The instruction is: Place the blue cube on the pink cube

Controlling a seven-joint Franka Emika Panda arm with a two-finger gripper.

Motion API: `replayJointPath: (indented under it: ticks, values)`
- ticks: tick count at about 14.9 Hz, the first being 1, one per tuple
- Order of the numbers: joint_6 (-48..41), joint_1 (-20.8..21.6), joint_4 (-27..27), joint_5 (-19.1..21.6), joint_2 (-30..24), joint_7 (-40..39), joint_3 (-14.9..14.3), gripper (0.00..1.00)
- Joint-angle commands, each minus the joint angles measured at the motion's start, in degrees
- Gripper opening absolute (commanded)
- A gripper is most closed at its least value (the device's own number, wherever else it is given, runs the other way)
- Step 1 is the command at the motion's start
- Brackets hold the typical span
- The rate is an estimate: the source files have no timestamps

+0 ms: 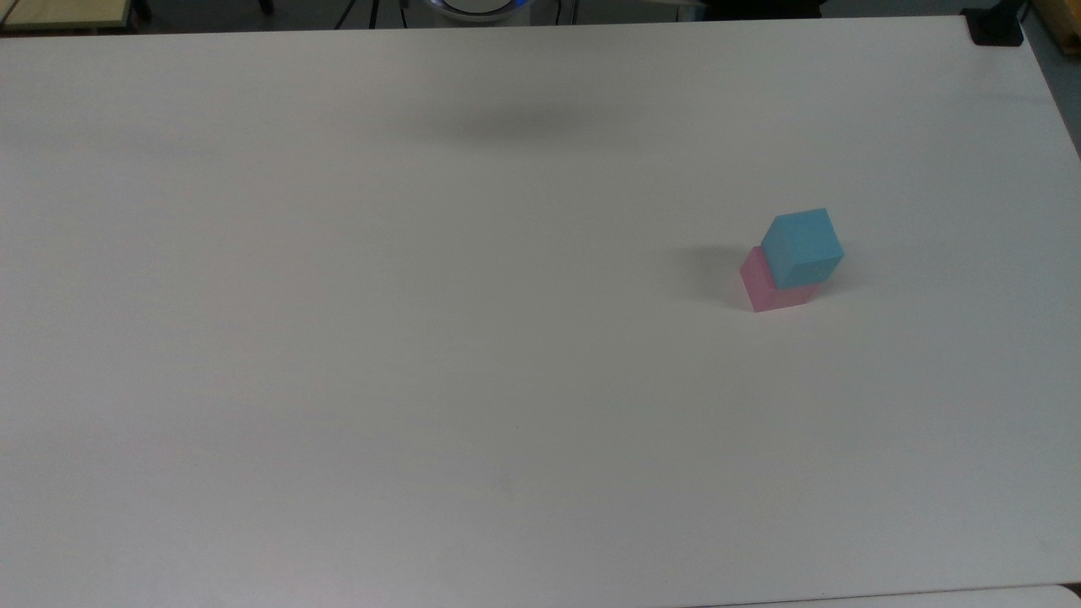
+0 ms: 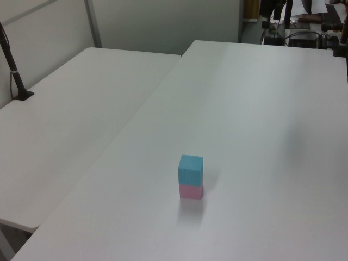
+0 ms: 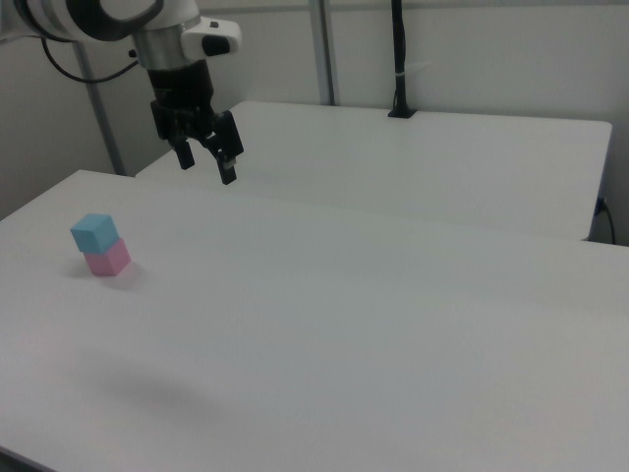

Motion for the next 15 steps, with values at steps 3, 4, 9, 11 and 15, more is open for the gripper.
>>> replayJointPath:
  ticks: [3, 4, 9, 11, 15]
  values:
    - [1.3, -11.8, 1.2, 1.7, 1.2, -3.5, 9.7, 1.0]
    - [1.3, -13.5, 1.2, 1.7, 1.2, -3.9, 11.5, 1.0]
    - [0.7, -11.5, 1.0, 0.4, 1.2, -4.2, 11.9, 1.0]
    - [0.5, -9.3, 0.9, -0.6, 1.2, -4.9, 11.3, 1.0]
    - [0.4, -8.9, 0.7, -0.9, 1.2, -4.3, 11.3, 1.0]
